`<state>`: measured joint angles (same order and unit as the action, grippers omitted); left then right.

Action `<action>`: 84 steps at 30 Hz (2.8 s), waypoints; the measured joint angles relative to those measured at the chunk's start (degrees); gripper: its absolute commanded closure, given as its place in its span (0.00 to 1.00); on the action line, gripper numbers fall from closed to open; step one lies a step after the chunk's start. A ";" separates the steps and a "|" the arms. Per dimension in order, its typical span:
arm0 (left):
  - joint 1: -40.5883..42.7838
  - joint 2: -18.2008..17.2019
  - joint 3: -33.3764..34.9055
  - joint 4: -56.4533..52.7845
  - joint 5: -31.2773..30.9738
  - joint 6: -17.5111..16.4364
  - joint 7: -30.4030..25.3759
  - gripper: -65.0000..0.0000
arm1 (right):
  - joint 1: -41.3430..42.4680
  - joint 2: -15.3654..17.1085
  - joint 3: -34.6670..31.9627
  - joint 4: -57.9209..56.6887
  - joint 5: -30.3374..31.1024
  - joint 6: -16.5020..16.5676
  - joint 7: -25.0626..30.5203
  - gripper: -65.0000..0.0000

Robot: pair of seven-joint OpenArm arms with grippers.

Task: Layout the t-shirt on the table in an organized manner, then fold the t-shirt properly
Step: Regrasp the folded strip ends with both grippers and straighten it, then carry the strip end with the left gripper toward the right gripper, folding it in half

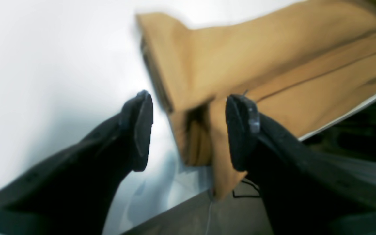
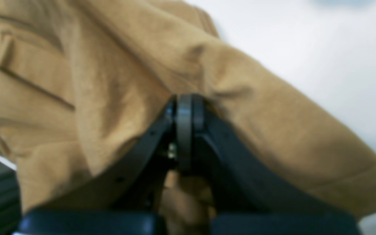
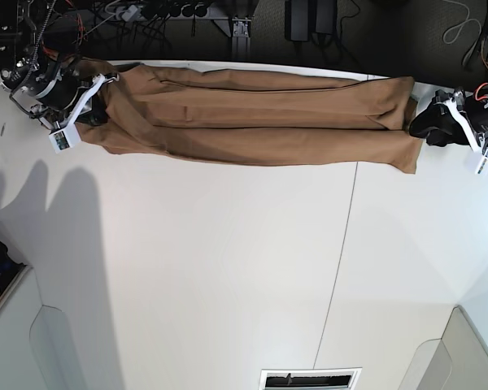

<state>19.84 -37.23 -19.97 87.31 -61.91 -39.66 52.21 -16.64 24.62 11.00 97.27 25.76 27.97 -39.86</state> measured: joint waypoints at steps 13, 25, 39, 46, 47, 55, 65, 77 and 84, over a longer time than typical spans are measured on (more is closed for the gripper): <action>-0.48 7.50 -0.70 -4.50 1.84 -0.02 -5.11 0.42 | 0.00 0.00 0.07 -0.55 2.95 0.33 -0.24 1.00; -0.63 11.76 -1.11 -4.83 1.16 -0.07 -5.64 0.43 | 0.00 0.00 0.07 -0.55 3.37 0.33 -0.44 1.00; -0.98 15.32 -0.90 -4.87 7.06 -0.33 -10.73 1.00 | 0.00 0.00 0.09 -0.55 3.63 0.33 -0.46 1.00; -5.97 15.13 -0.76 -5.05 12.04 -0.17 -9.84 1.00 | 0.00 0.00 0.07 -0.52 4.52 0.33 -0.46 1.00; -6.62 14.67 -0.70 -5.09 12.52 -0.09 -9.77 1.00 | -0.02 0.00 0.07 -0.46 4.87 0.35 -0.50 1.00; -13.51 6.69 -0.66 -5.20 14.67 -0.02 -10.32 1.00 | 0.24 -0.04 0.07 0.55 6.12 0.83 -1.14 1.00; -15.76 2.03 -0.26 -3.89 10.82 -0.04 -8.28 1.00 | 3.67 -1.33 0.07 0.55 7.34 0.74 -1.51 1.00; -13.44 2.21 2.67 11.96 7.32 0.09 -4.68 1.00 | 3.96 -5.42 0.07 0.55 8.52 0.76 -1.77 1.00; -12.22 7.06 14.43 14.95 13.75 -0.02 -5.44 1.00 | 4.11 -5.73 0.07 0.55 8.33 0.76 -1.92 1.00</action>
<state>7.62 -30.17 -5.54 102.26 -48.16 -39.68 46.76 -12.53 18.90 11.07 97.82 34.09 28.73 -41.78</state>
